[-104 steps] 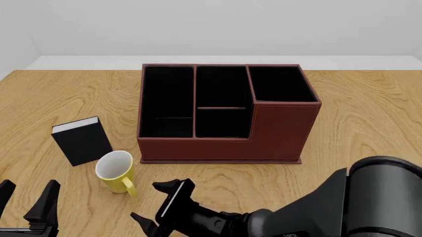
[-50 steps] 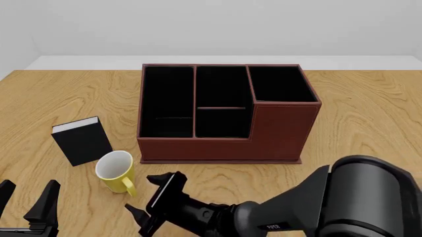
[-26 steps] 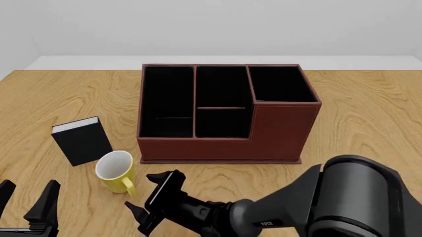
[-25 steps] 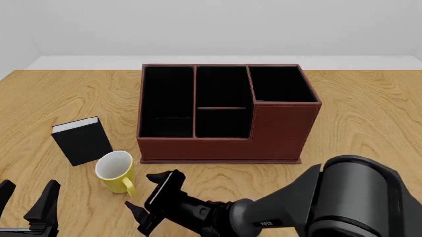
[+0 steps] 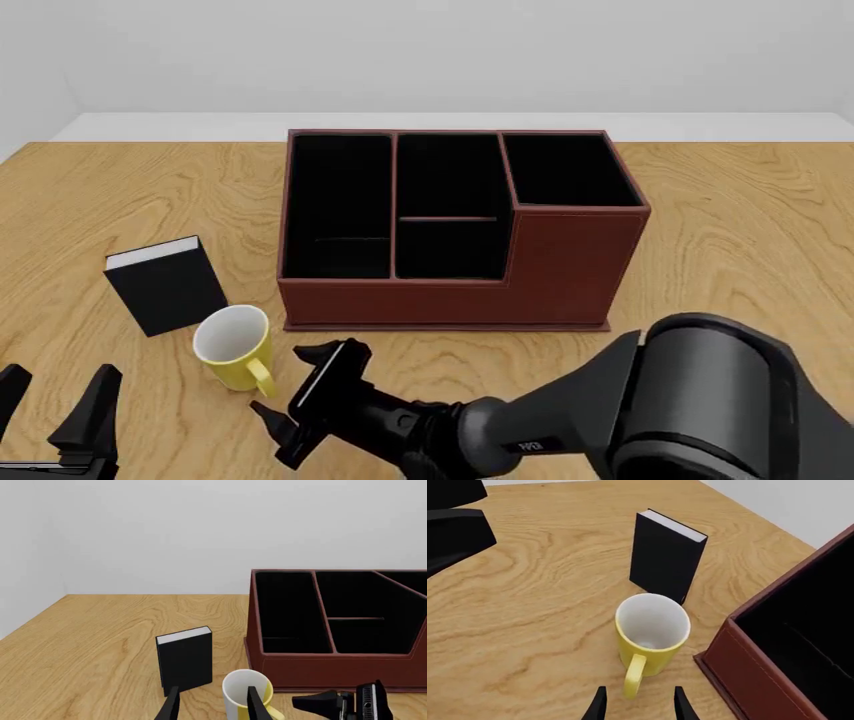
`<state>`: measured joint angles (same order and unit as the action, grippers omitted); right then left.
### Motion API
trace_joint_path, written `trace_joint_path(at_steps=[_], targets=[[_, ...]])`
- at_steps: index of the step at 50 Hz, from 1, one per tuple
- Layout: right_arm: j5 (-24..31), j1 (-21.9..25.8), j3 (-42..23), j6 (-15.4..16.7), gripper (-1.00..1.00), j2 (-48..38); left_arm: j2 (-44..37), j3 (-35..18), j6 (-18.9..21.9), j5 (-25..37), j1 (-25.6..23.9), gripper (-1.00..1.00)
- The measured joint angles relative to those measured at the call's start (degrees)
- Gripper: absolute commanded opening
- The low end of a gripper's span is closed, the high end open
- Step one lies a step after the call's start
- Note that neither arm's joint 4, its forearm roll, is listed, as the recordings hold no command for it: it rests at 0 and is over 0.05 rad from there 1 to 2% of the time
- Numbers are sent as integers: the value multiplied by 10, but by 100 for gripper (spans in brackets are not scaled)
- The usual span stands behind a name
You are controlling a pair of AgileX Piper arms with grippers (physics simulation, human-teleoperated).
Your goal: Pick up the yellow and white mug and place it to the right of the caddy.
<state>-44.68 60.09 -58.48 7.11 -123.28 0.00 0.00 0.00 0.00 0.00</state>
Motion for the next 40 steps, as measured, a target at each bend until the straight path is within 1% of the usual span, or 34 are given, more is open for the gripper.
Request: trace_joint_path(at_steps=[40], targets=[[16, 0, -29, 1, 100, -18, 0, 0, 0, 0, 0, 100]])
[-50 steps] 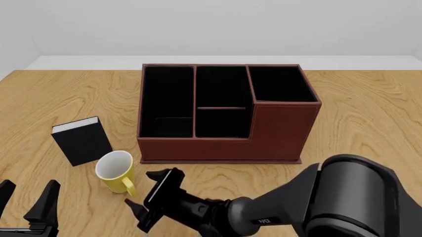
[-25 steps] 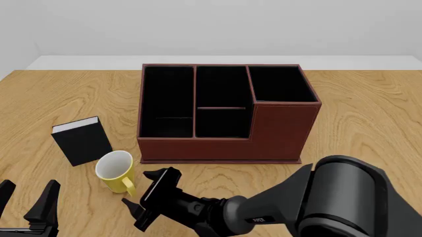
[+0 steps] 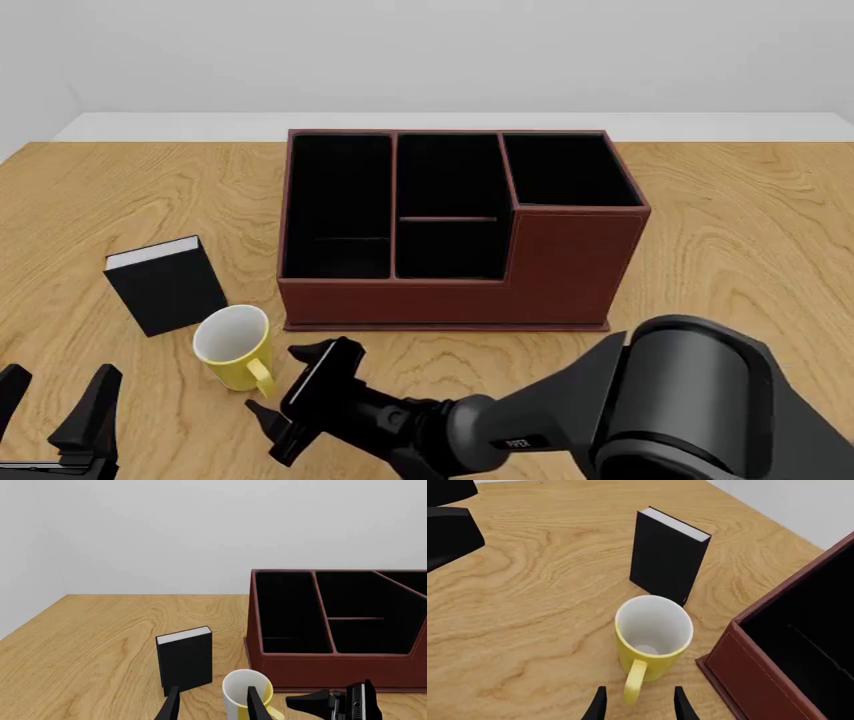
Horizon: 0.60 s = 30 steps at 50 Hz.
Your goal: Pick up the yellow and white mug and place it to the right of the caddy.
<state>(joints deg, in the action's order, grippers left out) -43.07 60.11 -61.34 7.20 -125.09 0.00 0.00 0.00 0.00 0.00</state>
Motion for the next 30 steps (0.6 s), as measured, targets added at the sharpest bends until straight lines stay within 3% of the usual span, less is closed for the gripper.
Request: trace_joint_path(at_steps=[24, 25, 30], targets=[[14, 1, -26, -2, 100, -19, 0, 0, 0, 0, 0, 100], [15, 1, -27, -2, -100, -20, 0, 0, 0, 0, 0, 100], [16, 5, -28, -5, -100, -19, 0, 0, 0, 0, 0, 100]])
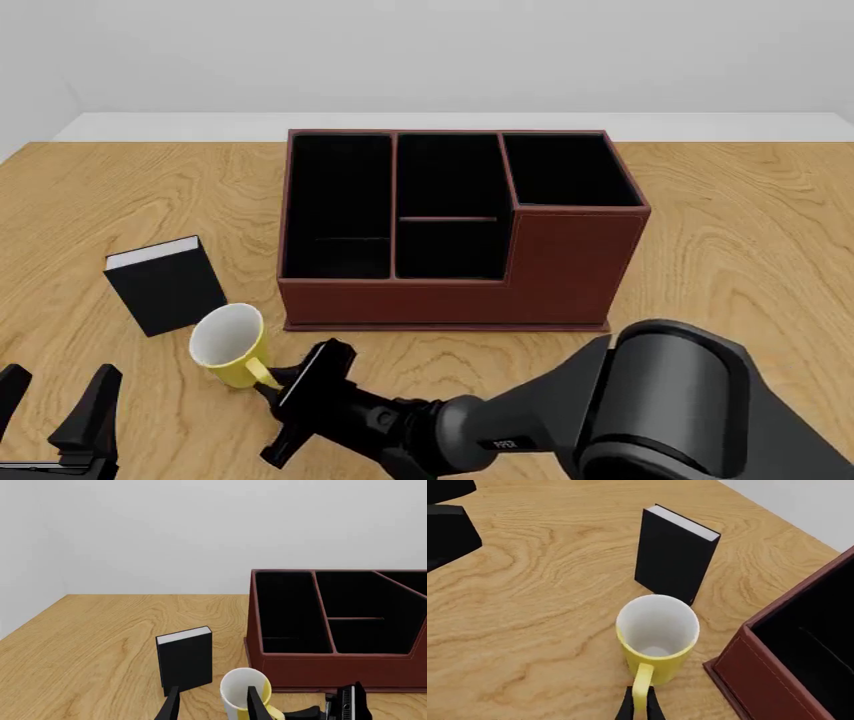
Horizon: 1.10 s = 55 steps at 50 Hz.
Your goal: Pick up the yellow and white mug and place it to the right of the caddy.
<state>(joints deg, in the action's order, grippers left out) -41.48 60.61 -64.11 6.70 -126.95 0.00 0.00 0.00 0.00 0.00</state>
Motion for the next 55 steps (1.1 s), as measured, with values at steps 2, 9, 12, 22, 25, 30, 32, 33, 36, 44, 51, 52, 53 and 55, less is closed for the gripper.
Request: trace_joint_path(at_steps=[2, 9, 12, 22, 25, 30, 32, 33, 36, 44, 51, 52, 53, 55], targets=[[0, 0, 1, 1, -100, 1, 0, 0, 0, 0, 0, 100], [-1, -3, 9, 12, -100, 7, 0, 0, 0, 0, 0, 100], [1, -5, 16, 22, -100, 13, 0, 0, 0, 0, 0, 100], [6, -10, 36, 49, -100, 38, 0, 0, 0, 0, 0, 100], [4, -9, 44, 54, -100, 47, 0, 0, 0, 0, 0, 100], [-2, -6, 59, 62, -100, 63, 0, 0, 0, 0, 0, 100], [-5, -5, 65, 64, -100, 69, 0, 0, 0, 0, 0, 100], [-6, -4, 67, 65, -100, 72, 0, 0, 0, 0, 0, 100], [-10, -2, 76, 68, -100, 81, 0, 0, 0, 0, 0, 100], [-20, 6, 95, 77, -100, 104, 0, 0, 0, 0, 0, 100], [-26, 8, 110, 84, -100, 123, 0, 0, 0, 0, 0, 100], [-27, 8, 112, 84, -100, 126, 0, 0, 0, 0, 0, 100], [-27, 8, 115, 85, -100, 128, 0, 0, 0, 0, 0, 100], [-29, 8, 119, 87, -100, 134, 0, 0, 0, 0, 0, 100]])
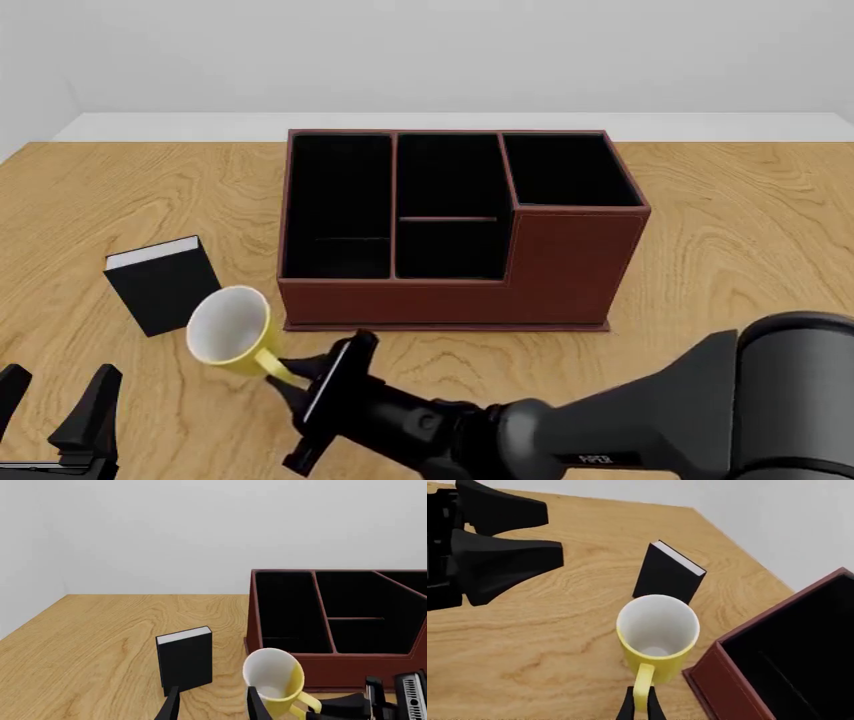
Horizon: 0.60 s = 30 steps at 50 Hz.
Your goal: Pick up the yellow and white mug and place it to the right of the caddy.
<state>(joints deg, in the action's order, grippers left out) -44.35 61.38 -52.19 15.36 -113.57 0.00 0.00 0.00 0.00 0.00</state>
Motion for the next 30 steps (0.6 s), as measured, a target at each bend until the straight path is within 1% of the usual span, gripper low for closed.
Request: trace_joint_path(at_steps=[18, 30], targets=[[-11, -4, 56, 13, -100, 71, 0, 0, 0, 0, 0, 100], [-8, -4, 89, 17, -100, 127, 0, 0, 0, 0, 0, 100]])
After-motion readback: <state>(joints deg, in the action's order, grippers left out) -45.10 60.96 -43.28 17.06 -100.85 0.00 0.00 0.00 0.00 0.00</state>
